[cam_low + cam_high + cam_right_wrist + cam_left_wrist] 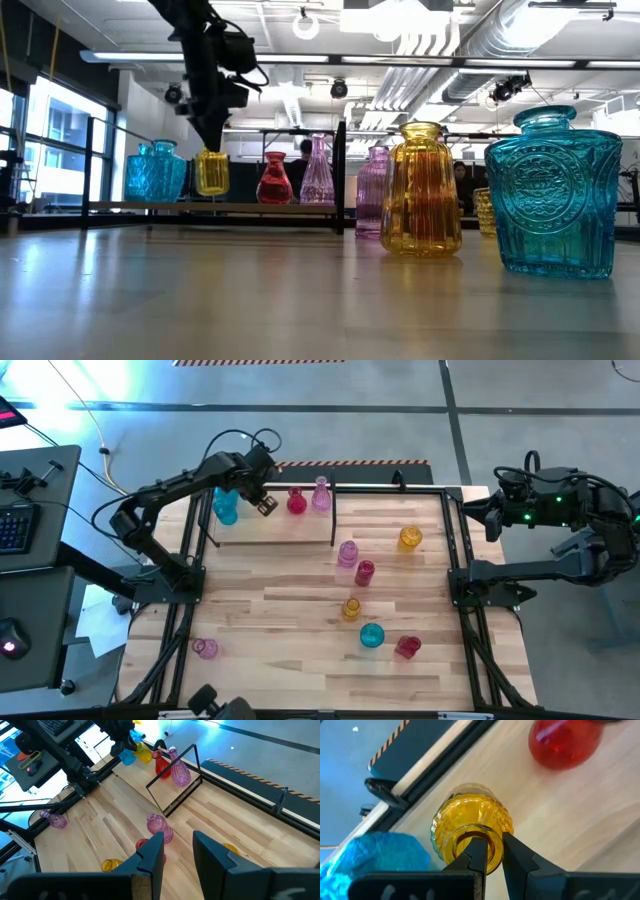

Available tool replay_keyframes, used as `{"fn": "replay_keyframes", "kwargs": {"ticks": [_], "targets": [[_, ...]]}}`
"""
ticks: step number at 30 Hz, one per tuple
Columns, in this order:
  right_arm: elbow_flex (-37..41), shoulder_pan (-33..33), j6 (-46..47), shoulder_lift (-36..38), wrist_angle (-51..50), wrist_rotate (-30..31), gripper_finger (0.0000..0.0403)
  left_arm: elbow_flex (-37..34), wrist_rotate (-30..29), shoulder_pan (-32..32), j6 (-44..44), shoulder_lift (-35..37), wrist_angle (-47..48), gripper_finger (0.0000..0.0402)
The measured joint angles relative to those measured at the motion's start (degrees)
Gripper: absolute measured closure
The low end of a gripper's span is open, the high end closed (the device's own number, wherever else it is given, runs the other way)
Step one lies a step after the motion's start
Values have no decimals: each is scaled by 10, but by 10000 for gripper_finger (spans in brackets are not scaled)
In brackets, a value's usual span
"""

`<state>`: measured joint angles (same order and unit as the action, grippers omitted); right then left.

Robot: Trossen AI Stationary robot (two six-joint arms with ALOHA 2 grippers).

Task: Sort vases onto shelf
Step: Put the middle yellow vase on the shelf

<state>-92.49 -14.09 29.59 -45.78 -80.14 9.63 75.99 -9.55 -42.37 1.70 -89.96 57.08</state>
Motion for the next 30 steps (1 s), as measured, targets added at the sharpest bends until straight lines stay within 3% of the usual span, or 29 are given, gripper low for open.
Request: {"fn": "replay_keyframes", "kwargs": {"ticks": [22,30], "targets": [[0,0,0,0,0,0,316,0,73,-34,0,-20,-15,376],[0,0,4,0,0,0,316,1,88,-34,2,-29,-16,357]]}}
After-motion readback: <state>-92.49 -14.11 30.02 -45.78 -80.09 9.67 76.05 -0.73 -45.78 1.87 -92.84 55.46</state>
